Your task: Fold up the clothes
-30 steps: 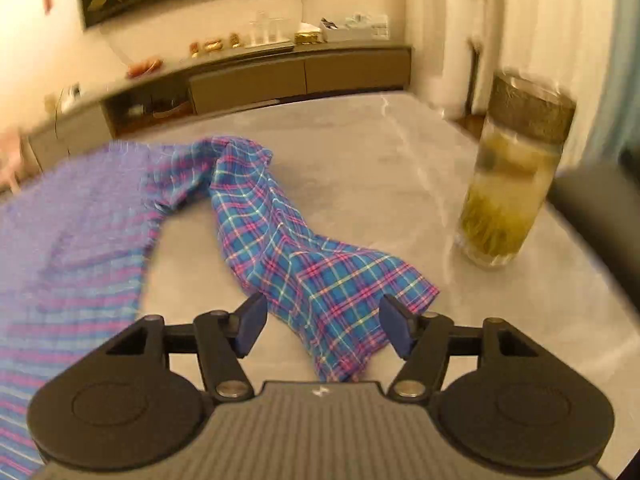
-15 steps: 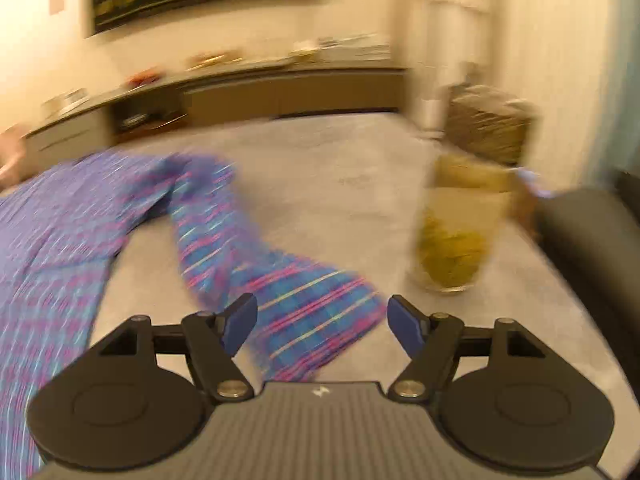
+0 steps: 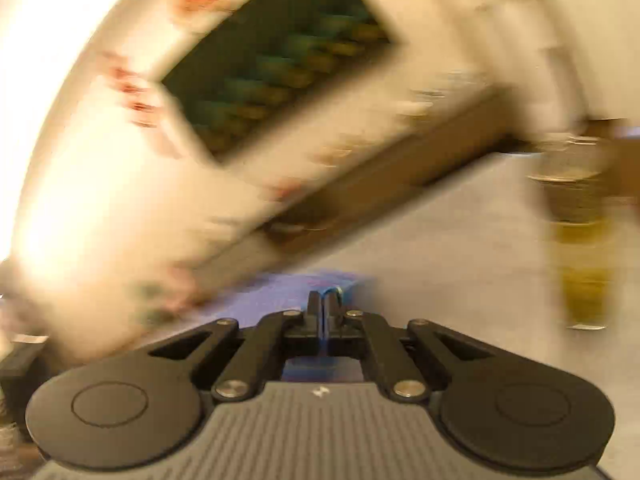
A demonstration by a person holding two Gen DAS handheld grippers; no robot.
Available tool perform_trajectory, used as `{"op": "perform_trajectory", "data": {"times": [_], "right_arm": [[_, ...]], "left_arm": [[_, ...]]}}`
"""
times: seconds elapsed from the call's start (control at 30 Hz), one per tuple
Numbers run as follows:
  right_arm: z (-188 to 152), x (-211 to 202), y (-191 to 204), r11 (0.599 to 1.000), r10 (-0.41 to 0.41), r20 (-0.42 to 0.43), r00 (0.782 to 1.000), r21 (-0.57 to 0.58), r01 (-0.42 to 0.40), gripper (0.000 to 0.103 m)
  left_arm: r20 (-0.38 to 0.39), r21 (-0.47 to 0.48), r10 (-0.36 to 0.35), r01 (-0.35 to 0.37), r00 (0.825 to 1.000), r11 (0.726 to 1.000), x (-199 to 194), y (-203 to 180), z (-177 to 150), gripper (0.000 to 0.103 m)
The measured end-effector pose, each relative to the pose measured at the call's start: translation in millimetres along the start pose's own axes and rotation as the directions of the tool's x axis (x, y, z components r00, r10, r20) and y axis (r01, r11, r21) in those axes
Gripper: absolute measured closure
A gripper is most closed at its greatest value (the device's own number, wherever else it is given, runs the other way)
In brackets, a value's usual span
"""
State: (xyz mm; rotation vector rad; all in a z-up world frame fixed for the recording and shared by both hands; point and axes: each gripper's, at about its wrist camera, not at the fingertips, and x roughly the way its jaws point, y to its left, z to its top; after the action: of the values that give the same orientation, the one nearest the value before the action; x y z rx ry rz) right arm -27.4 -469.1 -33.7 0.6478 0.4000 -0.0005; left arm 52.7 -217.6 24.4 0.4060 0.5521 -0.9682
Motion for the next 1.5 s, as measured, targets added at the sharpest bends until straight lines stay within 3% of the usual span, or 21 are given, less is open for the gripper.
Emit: {"op": "perform_trajectory", "data": {"times": [0.07,0.17,0.3,0.37,0.5,0.6,0.63,0.67,0.7,0.73,0.77,0.8,0.83,0.9,0.97,1.03,1.1,1.13,1.27,1.47,1.5], "right_arm": [[-1.0,9.1,-13.1,0.994,-0.059,-0.03,0.998,0.088,0.061,0.102],[-1.2,13.8,-5.1,0.994,-0.05,-0.034,0.998,0.096,0.053,0.102],[-1.6,19.9,5.9,0.993,-0.046,-0.038,0.998,0.102,0.05,0.102],[-2.0,17.8,15.2,0.989,-0.148,-0.018,0.989,0.026,0.149,0.102],[0.8,17.5,16.5,0.995,-0.09,-0.031,0.995,0.048,0.092,0.102],[1.0,16.9,16.2,0.997,-0.062,-0.051,0.997,0.052,0.064,0.102],[1.8,16.9,15.0,0.997,-0.043,-0.055,0.998,0.066,0.047,0.102],[2.5,16.4,13.8,0.996,-0.027,-0.058,0.998,0.078,0.031,0.101],[2.9,13.1,12.6,0.996,-0.021,-0.046,0.999,0.084,0.025,0.097],[3.3,9.4,11.2,0.996,-0.016,-0.032,0.999,0.09,0.019,0.094],[3.8,2.8,8.0,0.994,-0.018,-0.005,1.0,0.105,0.018,0.082],[5.2,-3.6,5.1,0.991,-0.025,0.029,0.999,0.129,0.021,0.057],[5.5,-8.0,3.4,0.989,-0.031,0.051,0.998,0.144,0.024,0.051],[2.0,-14.1,4.5,0.989,-0.027,0.074,0.997,0.146,0.016,0.051],[-5.7,-8.6,16.2,0.994,-0.029,0.03,0.999,0.105,0.026,0.051],[-21.0,9.7,35.2,0.998,-0.053,-0.064,0.997,0.032,0.055,0.049],[-38.5,26.0,58.0,0.998,-0.061,-0.143,0.988,-0.038,0.056,0.044],[-49.2,34.8,72.3,0.995,-0.062,-0.182,0.981,-0.083,0.048,0.042],[-92.4,52.5,107.0,0.968,-0.142,-0.269,0.953,-0.238,0.077,0.029],[-158.3,63.7,127.1,0.892,-0.34,-0.334,0.879,-0.41,0.189,0.029],[-168.2,62.7,128.1,0.879,-0.365,-0.34,0.867,-0.431,0.201,0.034]], "left_arm": [[-0.011,0.016,0.004,-0.003,1.0,1.0,11.8,-3.8,2.9,0.028],[0.015,0.081,-0.039,0.037,0.999,0.996,23.0,-22.0,8.7,0.017],[0.005,0.232,-0.028,0.026,1.0,0.972,51.6,-56.5,15.6,0.017],[0.002,0.299,-0.006,0.005,1.0,0.954,71.0,-70.1,20.6,0.017],[0.036,0.422,0.002,-0.017,0.999,0.906,102.1,-97.9,28.6,0.017],[0.052,0.417,-0.002,-0.02,0.999,0.909,124.4,-111.7,34.4,0.019],[0.044,0.397,-0.004,-0.013,0.999,0.918,133.3,-112.0,37.3,0.043],[0.026,0.377,-0.001,-0.009,1.0,0.926,142.1,-110.9,39.6,0.101],[-0.009,0.347,0.001,0.003,1.0,0.938,149.3,-105.2,41.8,0.103],[-0.047,0.301,-0.013,0.027,0.999,0.953,154.4,-95.7,45.0,0.103],[-0.071,0.265,-0.031,0.049,0.997,0.963,156.1,-85.6,48.8,0.103],[-0.071,0.248,-0.045,0.061,0.996,0.967,151.2,-73.4,54.5,0.103],[-0.059,0.23,-0.047,0.059,0.997,0.971,141.2,-56.3,64.3,0.103],[0.0,0.151,-0.022,0.022,1.0,0.988,109.4,-6.2,91.7,0.103],[0.074,0.029,0.086,-0.088,0.994,0.996,67.8,66.2,114.8,0.103],[0.083,-0.108,0.274,-0.265,0.958,0.958,35.3,147.7,116.4,0.103],[-0.018,-0.221,0.459,-0.451,0.888,0.865,18.3,225.5,92.7,0.103],[-0.076,-0.258,0.501,-0.503,0.862,0.825,14.9,254.3,77.7,0.1],[-0.227,-0.301,0.493,-0.542,0.84,0.785,20.3,305.5,13.5,0.083],[-0.203,-0.341,0.408,-0.455,0.89,0.822,21.5,311.3,-32.6,0.076],[-0.196,-0.335,0.4,-0.445,0.895,0.831,21.7,311.5,-34.9,0.075]]}}
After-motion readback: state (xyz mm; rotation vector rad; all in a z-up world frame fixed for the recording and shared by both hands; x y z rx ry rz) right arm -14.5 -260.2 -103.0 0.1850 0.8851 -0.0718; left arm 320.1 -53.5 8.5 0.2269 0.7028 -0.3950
